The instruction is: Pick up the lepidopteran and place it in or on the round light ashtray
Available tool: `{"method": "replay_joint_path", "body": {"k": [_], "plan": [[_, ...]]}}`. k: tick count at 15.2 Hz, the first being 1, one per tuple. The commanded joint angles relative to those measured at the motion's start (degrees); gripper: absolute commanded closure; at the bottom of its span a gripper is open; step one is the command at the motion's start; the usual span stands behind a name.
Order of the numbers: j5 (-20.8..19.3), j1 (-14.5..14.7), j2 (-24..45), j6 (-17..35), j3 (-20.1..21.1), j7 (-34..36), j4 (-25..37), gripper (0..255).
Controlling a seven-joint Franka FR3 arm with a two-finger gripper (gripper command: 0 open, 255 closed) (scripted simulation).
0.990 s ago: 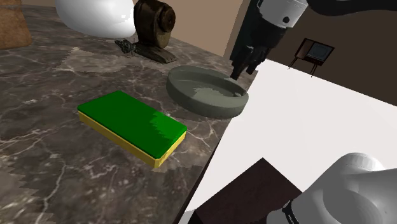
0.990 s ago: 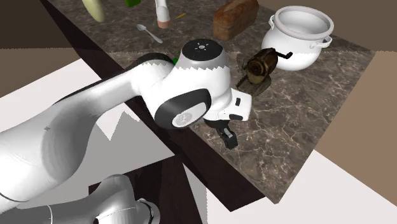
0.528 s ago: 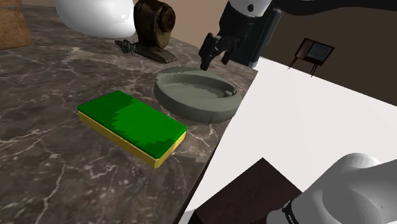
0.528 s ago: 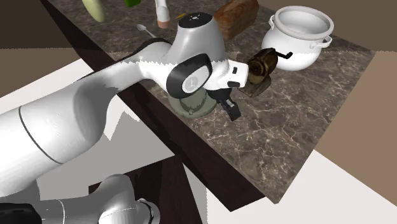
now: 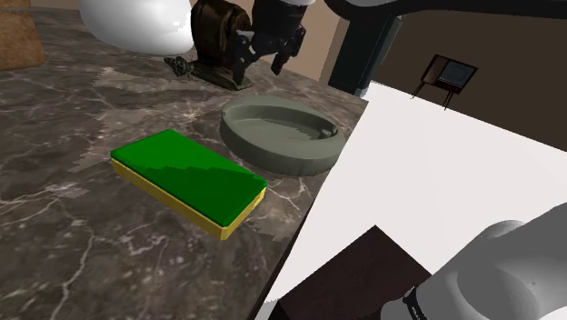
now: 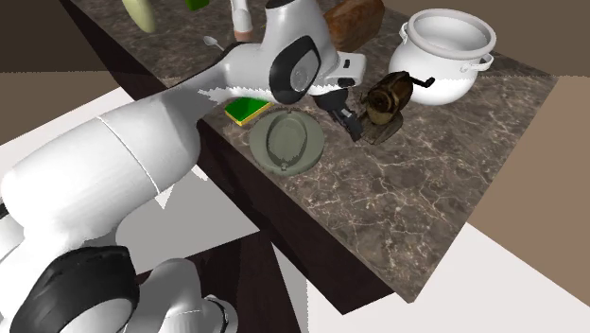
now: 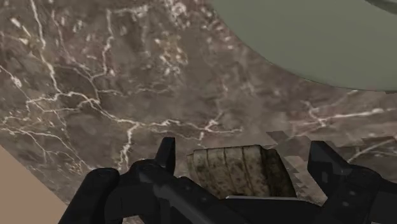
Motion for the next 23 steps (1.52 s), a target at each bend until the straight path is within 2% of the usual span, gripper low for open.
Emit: {"method": "replay_joint_path", "body": {"k": [1,4,6,8,11,18,23], "plan": [[-4.9,-0.5,4.7,-0.5,3.4,4.5,4.5,0],[-13.5,0.2,12.4,-2.7,7.7,10.8,11.8,0],[-20.0,2.1,18.2,-5.1,9.7,14.7,17.4,0],[-26.6,5.5,24.3,-8.2,10.6,17.9,23.5,0],[-35.3,12.4,32.7,-13.0,10.0,20.6,33.3,0],[-36.0,11.0,33.9,-8.9,8.9,21.3,30.7,0],[-36.1,10.9,34.0,-8.6,8.8,21.4,30.5,0]]}}
